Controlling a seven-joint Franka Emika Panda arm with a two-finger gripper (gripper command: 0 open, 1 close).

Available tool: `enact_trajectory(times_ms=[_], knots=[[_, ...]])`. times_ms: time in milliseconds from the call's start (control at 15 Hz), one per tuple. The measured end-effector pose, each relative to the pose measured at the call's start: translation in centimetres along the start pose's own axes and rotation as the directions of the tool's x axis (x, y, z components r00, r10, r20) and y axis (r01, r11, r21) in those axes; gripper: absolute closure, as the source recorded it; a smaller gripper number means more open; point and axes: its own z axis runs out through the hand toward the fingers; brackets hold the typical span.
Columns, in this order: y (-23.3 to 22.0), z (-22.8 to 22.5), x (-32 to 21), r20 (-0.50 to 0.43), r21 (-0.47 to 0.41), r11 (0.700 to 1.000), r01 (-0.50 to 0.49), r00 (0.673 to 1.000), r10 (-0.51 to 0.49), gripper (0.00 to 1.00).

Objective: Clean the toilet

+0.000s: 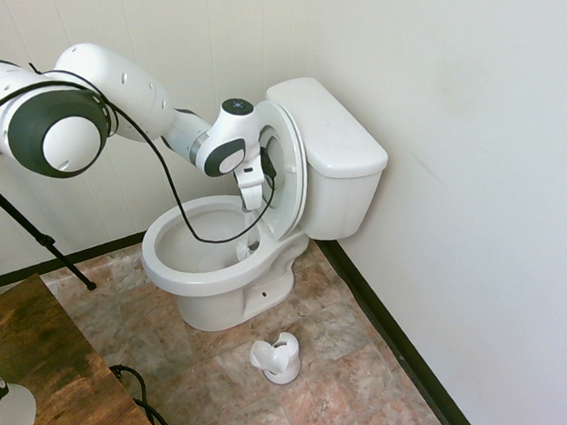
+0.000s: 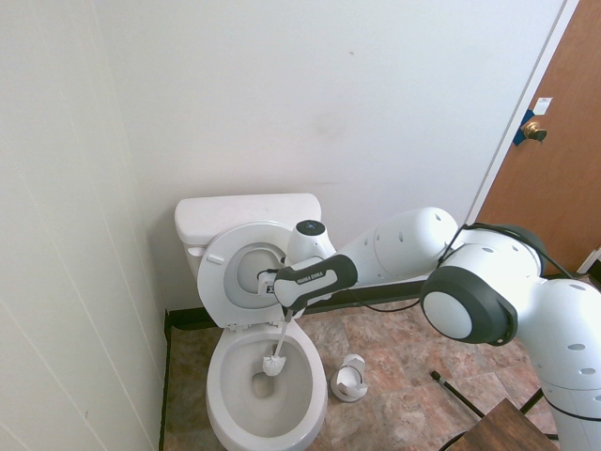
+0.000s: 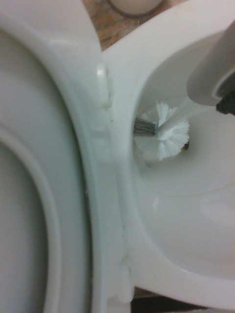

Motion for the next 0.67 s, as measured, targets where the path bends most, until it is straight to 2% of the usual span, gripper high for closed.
enact_trajectory(times_ms=[400,667], knots=[[-2.2,-0.4,-4.5,0.008,0.025,0.999,0.033,0.999,-0.033,1.0],[-1.6,-1.1,-6.2,0.004,-0.007,0.998,0.062,0.998,-0.062,1.0]])
